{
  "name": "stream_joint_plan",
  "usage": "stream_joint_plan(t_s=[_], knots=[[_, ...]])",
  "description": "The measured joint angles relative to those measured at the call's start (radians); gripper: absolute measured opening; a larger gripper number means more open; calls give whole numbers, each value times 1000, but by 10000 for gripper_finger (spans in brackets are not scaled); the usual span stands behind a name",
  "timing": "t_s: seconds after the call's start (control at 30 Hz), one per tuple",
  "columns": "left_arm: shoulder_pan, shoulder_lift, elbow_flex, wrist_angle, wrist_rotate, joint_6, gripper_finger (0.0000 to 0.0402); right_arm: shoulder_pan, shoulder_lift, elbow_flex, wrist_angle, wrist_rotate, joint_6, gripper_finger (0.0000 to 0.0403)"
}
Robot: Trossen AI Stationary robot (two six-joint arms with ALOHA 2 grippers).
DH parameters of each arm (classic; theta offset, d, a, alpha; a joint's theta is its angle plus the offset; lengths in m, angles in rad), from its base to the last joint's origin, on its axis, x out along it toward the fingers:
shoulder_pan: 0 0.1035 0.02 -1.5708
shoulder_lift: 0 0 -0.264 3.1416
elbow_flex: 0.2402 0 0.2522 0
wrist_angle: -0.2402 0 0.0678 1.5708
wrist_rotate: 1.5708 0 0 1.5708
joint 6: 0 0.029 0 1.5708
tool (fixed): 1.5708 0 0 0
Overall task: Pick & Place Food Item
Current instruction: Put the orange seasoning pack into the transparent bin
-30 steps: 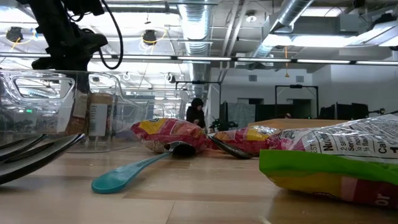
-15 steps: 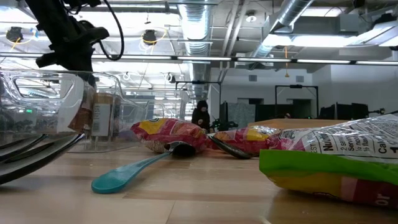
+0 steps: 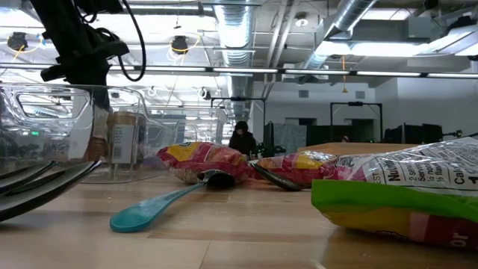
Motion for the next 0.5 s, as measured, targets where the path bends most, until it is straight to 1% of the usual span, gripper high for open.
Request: stream_joint_plan(t_s=[0.2, 0.37, 0.5], knots=[[0, 10, 0, 0, -2, -2, 0, 0, 0, 0, 0, 0, -6, 180], [0, -6, 0, 3, -48, -27, 0, 0, 0, 0, 0, 0, -8, 180], [0, -19, 0, 7, -52, -37, 0, 0, 0, 0, -1, 0, -8, 180]])
